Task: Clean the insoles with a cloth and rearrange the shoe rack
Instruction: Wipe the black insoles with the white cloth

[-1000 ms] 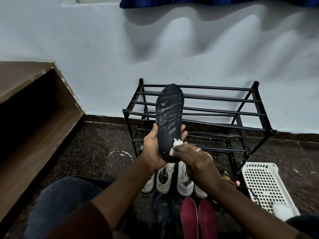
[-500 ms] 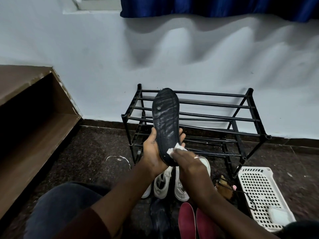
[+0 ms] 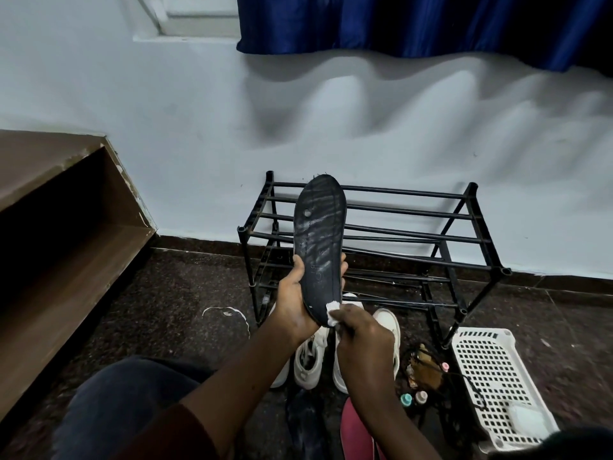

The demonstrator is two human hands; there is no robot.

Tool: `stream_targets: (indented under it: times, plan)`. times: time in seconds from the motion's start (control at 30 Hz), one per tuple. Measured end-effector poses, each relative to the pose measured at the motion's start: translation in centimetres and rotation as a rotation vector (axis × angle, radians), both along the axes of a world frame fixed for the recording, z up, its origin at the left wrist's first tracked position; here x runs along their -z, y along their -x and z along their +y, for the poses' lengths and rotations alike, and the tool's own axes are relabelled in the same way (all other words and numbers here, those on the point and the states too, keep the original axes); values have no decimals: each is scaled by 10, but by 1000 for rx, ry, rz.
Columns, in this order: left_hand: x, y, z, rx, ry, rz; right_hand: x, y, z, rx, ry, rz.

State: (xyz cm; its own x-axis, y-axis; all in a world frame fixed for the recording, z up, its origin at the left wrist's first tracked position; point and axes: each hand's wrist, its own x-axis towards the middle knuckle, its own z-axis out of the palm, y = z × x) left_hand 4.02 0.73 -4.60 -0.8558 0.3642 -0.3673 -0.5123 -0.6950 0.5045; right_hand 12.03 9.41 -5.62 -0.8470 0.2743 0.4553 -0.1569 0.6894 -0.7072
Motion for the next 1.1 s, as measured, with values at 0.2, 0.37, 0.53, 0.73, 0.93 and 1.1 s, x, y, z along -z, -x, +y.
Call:
stream_targets:
  times: [0.2, 0.37, 0.53, 0.73, 0.93, 1.1]
  plan:
    - [-2, 0, -1, -51, 292, 26, -16, 19, 9, 124, 321, -153]
    - [-6, -3, 0, -64, 290, 87, -33, 39, 9, 99, 382, -132]
    - [-7, -1, -1, -103, 214, 56, -25, 21, 3, 25, 280, -152]
    - [-7, -4, -1, -127, 178, 45, -22, 1, 11, 4, 295, -266]
    - [-11, -4, -3, -134, 126, 84, -37, -2, 24, -73, 546, -430]
    - [-10, -5, -3, -98, 110, 111, -35, 5, 38, 123, 693, -339]
